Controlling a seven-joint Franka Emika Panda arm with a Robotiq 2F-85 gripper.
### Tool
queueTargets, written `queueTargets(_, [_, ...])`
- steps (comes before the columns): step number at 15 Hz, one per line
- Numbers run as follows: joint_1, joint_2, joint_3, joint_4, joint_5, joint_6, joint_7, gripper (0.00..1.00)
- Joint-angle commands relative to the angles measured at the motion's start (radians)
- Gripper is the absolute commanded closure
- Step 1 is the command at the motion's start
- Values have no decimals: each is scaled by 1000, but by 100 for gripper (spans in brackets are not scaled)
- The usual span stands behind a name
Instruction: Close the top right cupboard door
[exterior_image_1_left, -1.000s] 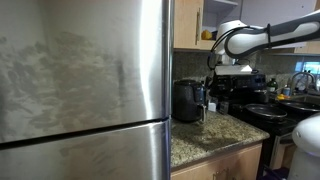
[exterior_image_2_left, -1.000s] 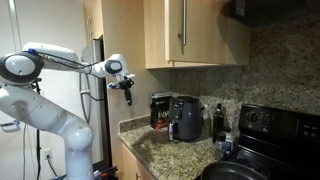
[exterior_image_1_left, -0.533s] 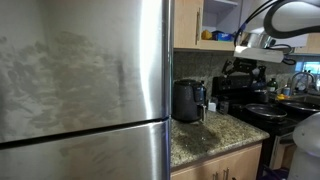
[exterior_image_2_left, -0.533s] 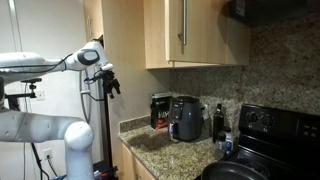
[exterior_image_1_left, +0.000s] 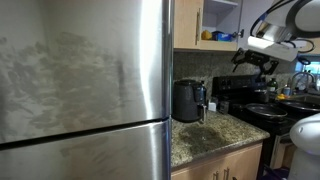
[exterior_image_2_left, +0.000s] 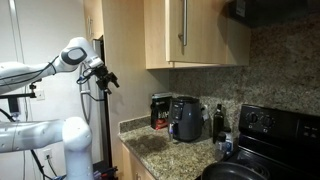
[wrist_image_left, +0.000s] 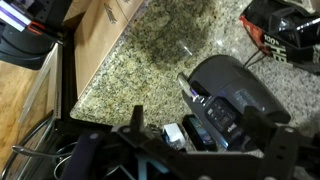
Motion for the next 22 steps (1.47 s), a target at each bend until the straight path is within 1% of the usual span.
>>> queueTargets(1, [-100,-145,-112,39,-27,-75,11,0])
queueTargets(2, [-125,-205,-144,43,-32,-115,19,0])
queueTargets(3, [-15,-110,-194,120,-151,-104,149,0])
queueTargets(4, [-35,-144,-219,136,-179,-118,167,0])
queueTargets(5, [-35,-155,-227,146,-206,-84,206,0])
queueTargets(6, [-61,-153,-198,115,-163,-85,131,0])
queueTargets(7, [-45,-149,-221,137,-186,-85,161,0])
queueTargets(9, [-28,-143,-235,155,-197,-85,187,0])
queueTargets(10, [-112,-138,-247,166,-165,-48,152,0])
queueTargets(11, [-69,-138,-272,184,-206,-5,237,0])
queueTargets(12, [-150,-131,-324,243,-171,-24,192,0])
queueTargets(13, [-167,-133,-361,278,-184,-33,194,0])
queueTargets(15, [-224,-132,-451,355,-190,-58,194,0])
queueTargets(17, [-272,-121,-551,437,-189,-65,196,0])
queueTargets(18, [-283,-110,-596,475,-179,-45,200,0])
queueTargets(19, [-287,-122,-546,410,-161,-32,174,0])
queueTargets(20, [-299,-120,-585,443,-161,-33,171,0])
queueTargets(21, [-300,-119,-606,463,-160,-34,169,0])
queueTargets(22, [-299,-118,-613,471,-160,-34,169,0])
